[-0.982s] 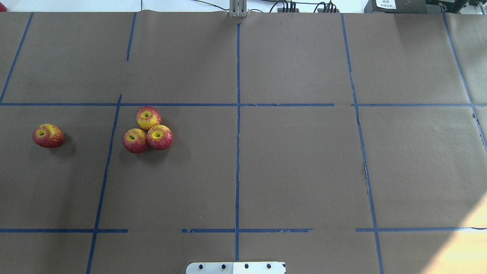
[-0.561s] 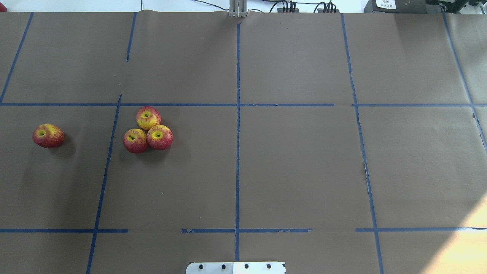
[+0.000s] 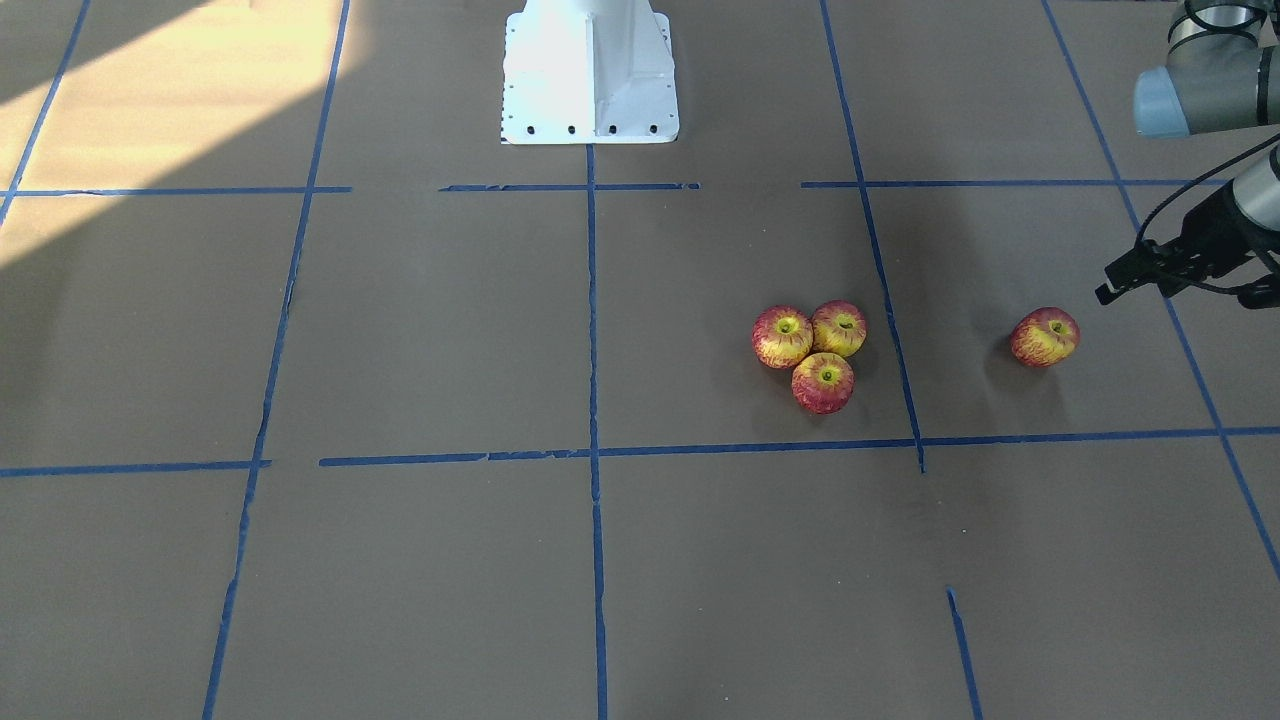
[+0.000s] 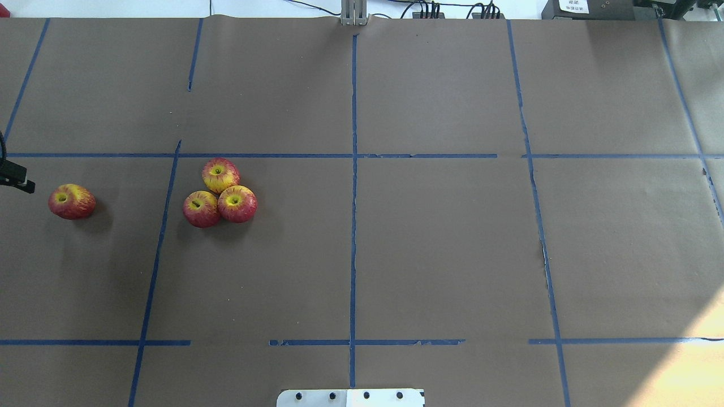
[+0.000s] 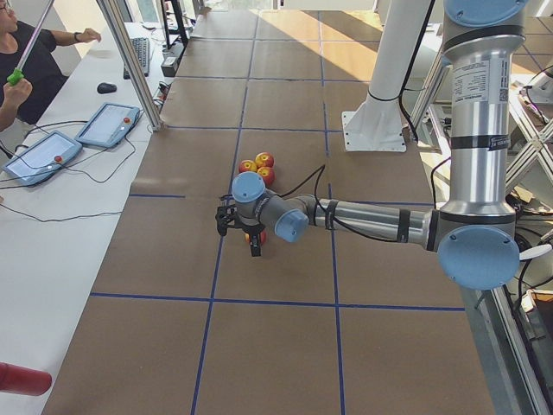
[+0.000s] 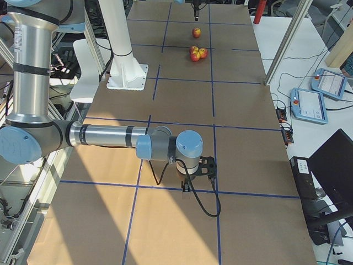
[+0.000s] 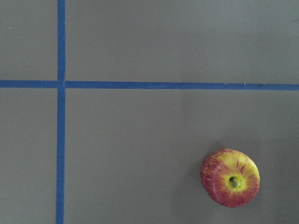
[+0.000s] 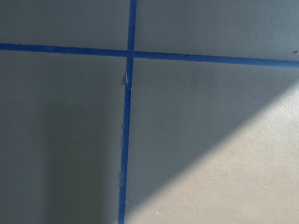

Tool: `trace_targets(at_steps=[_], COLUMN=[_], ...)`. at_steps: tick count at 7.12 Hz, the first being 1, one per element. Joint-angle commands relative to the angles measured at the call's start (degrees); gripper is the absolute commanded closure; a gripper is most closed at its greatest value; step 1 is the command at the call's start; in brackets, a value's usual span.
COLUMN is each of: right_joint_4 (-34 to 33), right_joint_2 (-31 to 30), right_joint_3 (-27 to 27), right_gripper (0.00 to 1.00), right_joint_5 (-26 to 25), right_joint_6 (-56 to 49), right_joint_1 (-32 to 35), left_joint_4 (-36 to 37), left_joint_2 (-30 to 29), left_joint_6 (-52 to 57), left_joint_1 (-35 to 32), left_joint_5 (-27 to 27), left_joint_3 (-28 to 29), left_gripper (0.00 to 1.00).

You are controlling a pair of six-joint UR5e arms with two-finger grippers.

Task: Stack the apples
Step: 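Move the left gripper down over the lone red-yellow apple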

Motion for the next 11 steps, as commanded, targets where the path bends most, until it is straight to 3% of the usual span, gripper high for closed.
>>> trace_targets(at_steps=[1, 3, 6, 11], right_joint_4=[0.0, 0.0, 0.0, 0.0], right_joint_2=[0.0, 0.0, 0.0, 0.0], right_joint_3=[0.0, 0.0, 0.0, 0.0], right_gripper=[0.0, 0.0, 0.0, 0.0], right_joint_5=[0.0, 0.0, 0.0, 0.0], right_joint_6=[0.0, 0.0, 0.0, 0.0], right_joint_1=[0.0, 0.0, 0.0, 0.0], left_joint_4=[-1.95, -5.02, -4.94, -5.12], left_joint_2=[-0.24, -0.42, -4.35, -4.55], left_joint_6=[-6.39, -6.51, -6.51, -6.6], left_joint_1=[2.78, 4.1, 6.03, 7.53], left_joint_5=[0.91, 2.04, 4.34, 6.45], left_joint_3=[0.02, 0.9, 2.3, 5.02], left_gripper=[0.0, 0.0, 0.0, 0.0])
